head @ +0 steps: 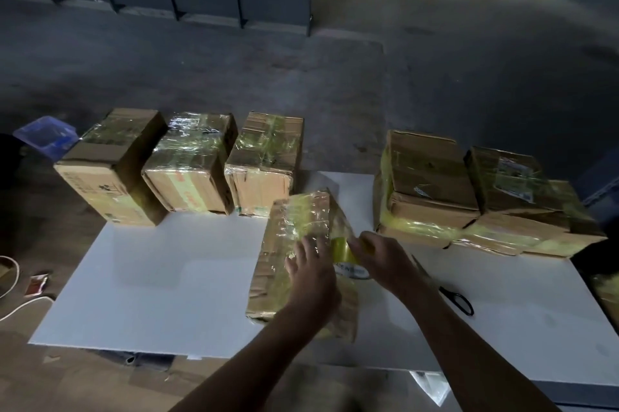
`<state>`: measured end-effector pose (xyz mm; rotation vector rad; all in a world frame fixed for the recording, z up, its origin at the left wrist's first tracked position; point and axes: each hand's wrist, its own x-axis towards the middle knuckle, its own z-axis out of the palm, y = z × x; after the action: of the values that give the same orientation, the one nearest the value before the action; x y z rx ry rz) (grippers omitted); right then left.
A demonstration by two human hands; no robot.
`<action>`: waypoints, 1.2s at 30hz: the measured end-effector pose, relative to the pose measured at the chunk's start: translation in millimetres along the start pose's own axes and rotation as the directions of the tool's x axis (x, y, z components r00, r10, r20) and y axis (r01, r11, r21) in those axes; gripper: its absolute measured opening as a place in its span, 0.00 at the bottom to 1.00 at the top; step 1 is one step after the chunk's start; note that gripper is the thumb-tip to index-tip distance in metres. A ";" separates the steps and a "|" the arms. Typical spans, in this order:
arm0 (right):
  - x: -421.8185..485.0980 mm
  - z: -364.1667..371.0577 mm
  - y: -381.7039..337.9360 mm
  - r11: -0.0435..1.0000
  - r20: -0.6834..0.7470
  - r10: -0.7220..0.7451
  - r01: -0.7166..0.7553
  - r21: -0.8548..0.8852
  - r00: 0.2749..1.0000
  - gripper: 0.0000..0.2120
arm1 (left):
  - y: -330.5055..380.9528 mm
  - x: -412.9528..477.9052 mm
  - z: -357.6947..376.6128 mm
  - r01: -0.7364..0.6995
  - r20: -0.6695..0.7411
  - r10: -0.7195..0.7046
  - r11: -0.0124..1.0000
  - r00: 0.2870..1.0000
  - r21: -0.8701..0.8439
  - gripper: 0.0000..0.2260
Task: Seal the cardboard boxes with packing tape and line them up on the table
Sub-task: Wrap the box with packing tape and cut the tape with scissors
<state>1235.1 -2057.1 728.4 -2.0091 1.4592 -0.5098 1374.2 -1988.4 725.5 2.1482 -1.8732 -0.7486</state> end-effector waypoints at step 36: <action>9.1 21.7 -38.0 0.984 0.199 0.106 -0.132 0.123 0.974 0.15 | -97.6 -7.9 10.8 -0.254 -0.040 0.266 0.947 0.963 0.195 0.42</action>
<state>1278.7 -2052.2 737.0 -1.7987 1.3794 -0.3435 1453.1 -1961.2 673.2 1.9416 -2.2124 -0.4567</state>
